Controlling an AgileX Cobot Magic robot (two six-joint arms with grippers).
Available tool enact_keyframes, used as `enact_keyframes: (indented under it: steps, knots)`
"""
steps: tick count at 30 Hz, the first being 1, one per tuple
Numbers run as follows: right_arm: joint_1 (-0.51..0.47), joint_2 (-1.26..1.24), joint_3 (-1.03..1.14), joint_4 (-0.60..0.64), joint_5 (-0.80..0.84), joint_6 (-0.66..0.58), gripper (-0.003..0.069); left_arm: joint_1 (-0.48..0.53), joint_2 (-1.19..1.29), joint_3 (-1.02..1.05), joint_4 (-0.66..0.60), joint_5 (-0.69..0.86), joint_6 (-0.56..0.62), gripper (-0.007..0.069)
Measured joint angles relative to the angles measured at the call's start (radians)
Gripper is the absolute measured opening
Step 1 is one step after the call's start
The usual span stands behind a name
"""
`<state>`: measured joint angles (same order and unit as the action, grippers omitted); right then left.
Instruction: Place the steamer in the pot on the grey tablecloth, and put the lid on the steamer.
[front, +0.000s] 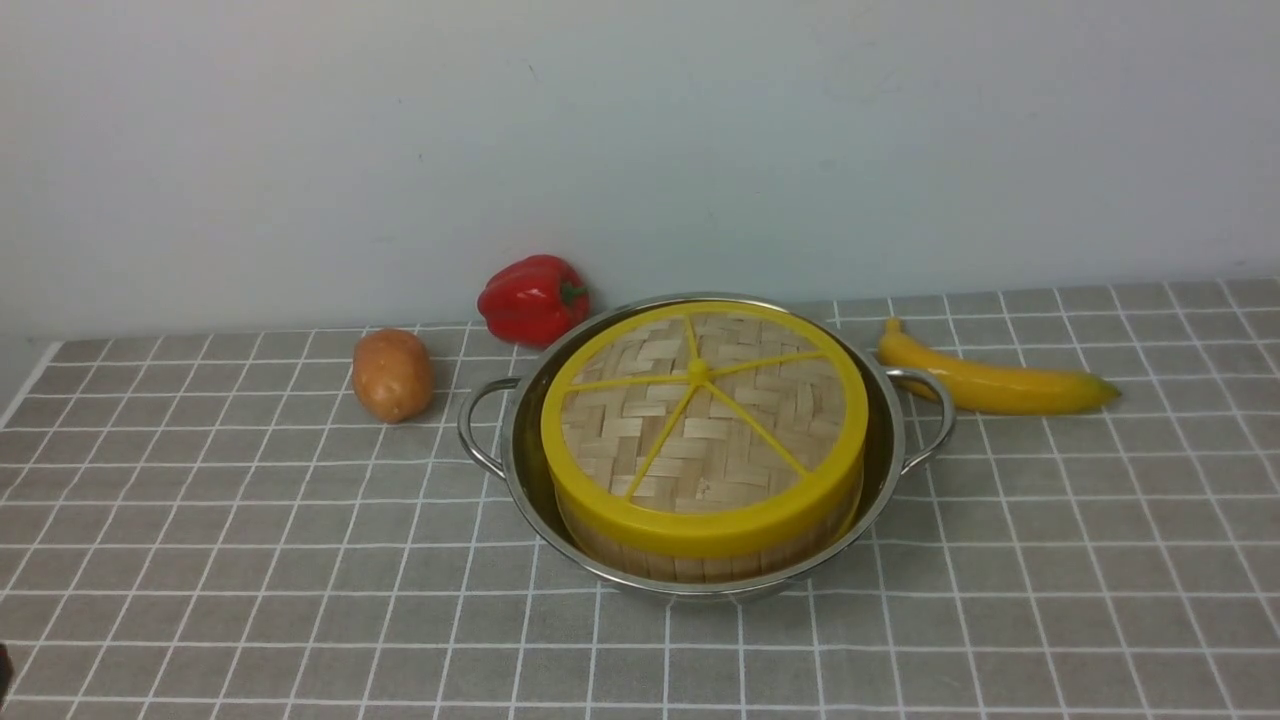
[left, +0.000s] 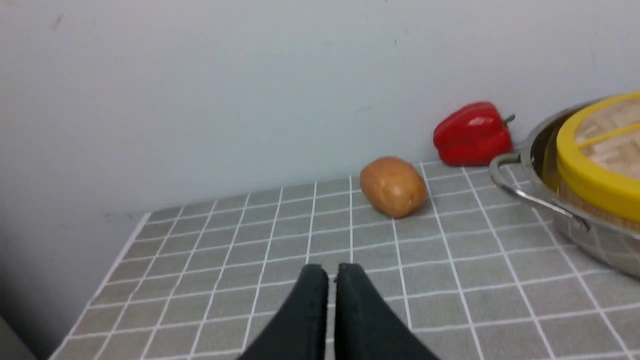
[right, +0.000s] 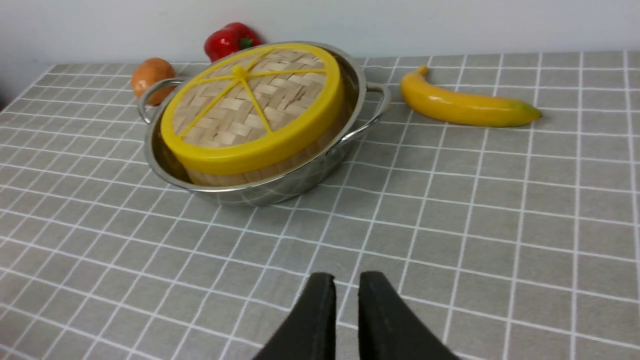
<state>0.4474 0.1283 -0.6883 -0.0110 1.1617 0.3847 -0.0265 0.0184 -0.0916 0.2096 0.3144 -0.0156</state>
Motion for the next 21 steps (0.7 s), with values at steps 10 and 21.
enact_keyframes:
  steps: [10, 21]
  knots:
    - [0.000, 0.000, 0.000, 0.058, -0.002, 0.000, 0.0141, 0.005, -0.019, 0.099, 0.002, -0.020, 0.000, 0.0043]
    - [0.000, 0.000, 0.000, 0.061, -0.002, 0.001, 0.0196, 0.005, -0.019, 0.099, 0.003, -0.018, 0.000, 0.0073]
